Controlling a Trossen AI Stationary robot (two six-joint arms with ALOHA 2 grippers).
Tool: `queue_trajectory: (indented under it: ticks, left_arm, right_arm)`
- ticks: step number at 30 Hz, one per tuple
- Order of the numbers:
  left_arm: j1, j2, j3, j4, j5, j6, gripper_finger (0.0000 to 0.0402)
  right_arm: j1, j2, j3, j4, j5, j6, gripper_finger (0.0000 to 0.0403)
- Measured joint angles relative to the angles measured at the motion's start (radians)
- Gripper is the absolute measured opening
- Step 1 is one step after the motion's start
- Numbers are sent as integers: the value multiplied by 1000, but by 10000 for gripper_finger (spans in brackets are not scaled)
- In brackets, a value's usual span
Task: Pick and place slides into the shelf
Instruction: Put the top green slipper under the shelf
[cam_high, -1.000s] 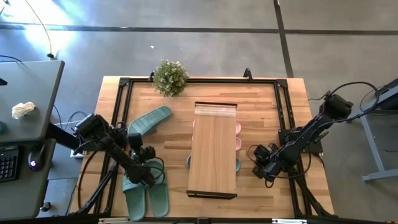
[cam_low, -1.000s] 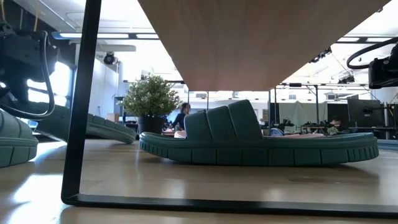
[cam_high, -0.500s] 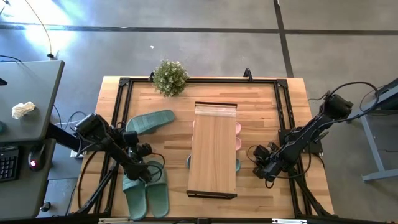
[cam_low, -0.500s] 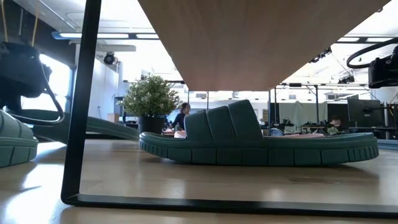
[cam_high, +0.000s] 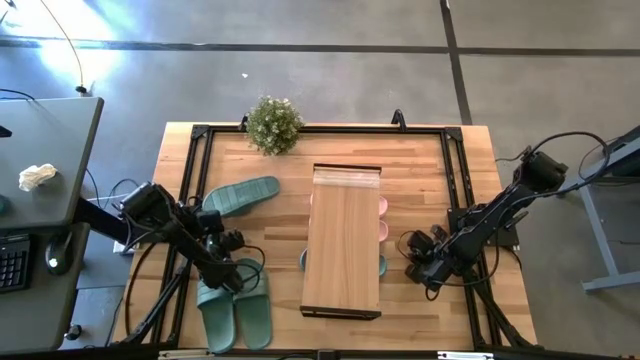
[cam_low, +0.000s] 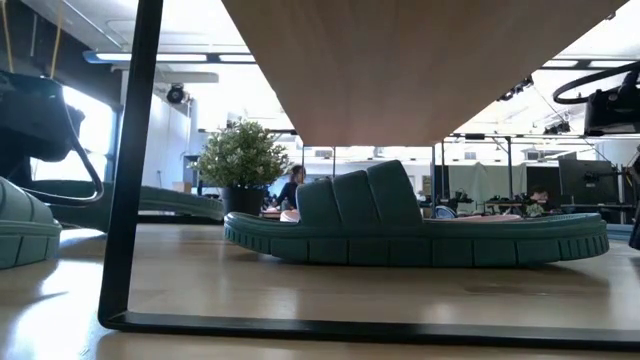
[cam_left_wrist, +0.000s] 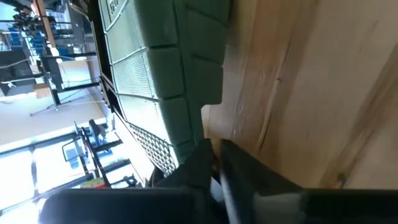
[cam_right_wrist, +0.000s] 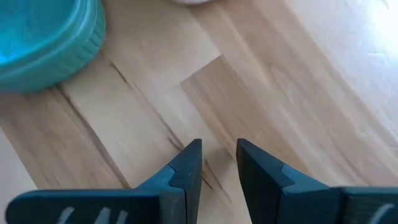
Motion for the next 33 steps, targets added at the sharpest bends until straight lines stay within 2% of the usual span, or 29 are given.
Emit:
queue_trajectory:
  ticks: [2,6,12,16,18,22,26,30,33]
  left_arm:
    - [0,1,14,-1,-12,2,9]
    - [0,2,72,-28,-31,0,11]
    - [0,-12,216,-212,-56,28,3]
    - [-1,-40,245,-191,-23,169,10]
    - [-1,-39,243,-197,11,186,21]
    - [1,-52,228,-210,101,136,56]
    - [0,-77,225,-209,198,123,115]
    - [9,-84,225,-210,187,131,186]
    - [42,-86,225,-214,181,192,237]
  right_arm:
    - [0,0,0,0,23,10,92]
    - [0,0,0,1,56,21,92]
    - [0,0,1,-20,90,19,92]
    - [1,0,1,-35,156,19,92]
    - [1,0,1,-34,179,19,92]
    - [1,0,1,-30,204,15,92]
    - [1,0,1,-25,231,-19,92]
    - [2,0,2,-19,301,-48,92]
    - [2,0,2,-14,320,-90,92]
